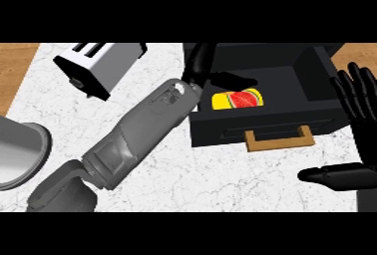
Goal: Pick up the cup, place it into the drawer and close the drawer
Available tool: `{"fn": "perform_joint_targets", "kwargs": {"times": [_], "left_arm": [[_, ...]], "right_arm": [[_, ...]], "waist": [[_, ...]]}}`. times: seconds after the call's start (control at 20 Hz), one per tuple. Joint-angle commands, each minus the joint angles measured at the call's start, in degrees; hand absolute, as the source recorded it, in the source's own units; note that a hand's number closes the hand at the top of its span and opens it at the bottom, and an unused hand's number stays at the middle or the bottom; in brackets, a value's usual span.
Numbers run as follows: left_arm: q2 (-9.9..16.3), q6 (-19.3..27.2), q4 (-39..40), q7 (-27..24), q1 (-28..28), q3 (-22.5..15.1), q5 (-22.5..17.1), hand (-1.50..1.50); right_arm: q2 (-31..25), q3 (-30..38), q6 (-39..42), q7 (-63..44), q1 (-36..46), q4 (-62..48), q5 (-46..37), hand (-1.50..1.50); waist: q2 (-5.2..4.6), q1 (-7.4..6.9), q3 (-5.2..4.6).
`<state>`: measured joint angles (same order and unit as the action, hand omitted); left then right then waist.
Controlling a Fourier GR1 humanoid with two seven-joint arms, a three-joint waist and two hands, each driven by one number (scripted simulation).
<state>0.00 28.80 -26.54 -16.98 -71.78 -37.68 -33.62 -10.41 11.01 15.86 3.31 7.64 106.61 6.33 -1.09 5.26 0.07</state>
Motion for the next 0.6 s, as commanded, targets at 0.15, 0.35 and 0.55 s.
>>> {"fn": "perform_joint_targets", "kwargs": {"times": [0.15,0.35,0.55], "left_arm": [[0.00,1.66,-4.12,-4.59,-0.77,1.58,-4.45,-1.50],[0.00,3.45,-5.82,-5.06,-2.34,2.74,-6.08,-1.50],[1.05,-0.52,-5.24,-3.50,-1.57,6.53,-4.87,-1.50]], "right_arm": [[0.04,-0.95,4.71,-4.72,-0.36,3.70,9.42,1.50],[-3.39,-0.24,10.16,0.61,-4.63,2.46,7.49,1.50],[-5.62,-3.96,10.05,-2.22,-6.09,8.02,-0.45,1.50]], "waist": [[0.49,-1.22,-0.06],[0.63,-2.08,0.00],[1.12,-4.70,-0.08]]}}
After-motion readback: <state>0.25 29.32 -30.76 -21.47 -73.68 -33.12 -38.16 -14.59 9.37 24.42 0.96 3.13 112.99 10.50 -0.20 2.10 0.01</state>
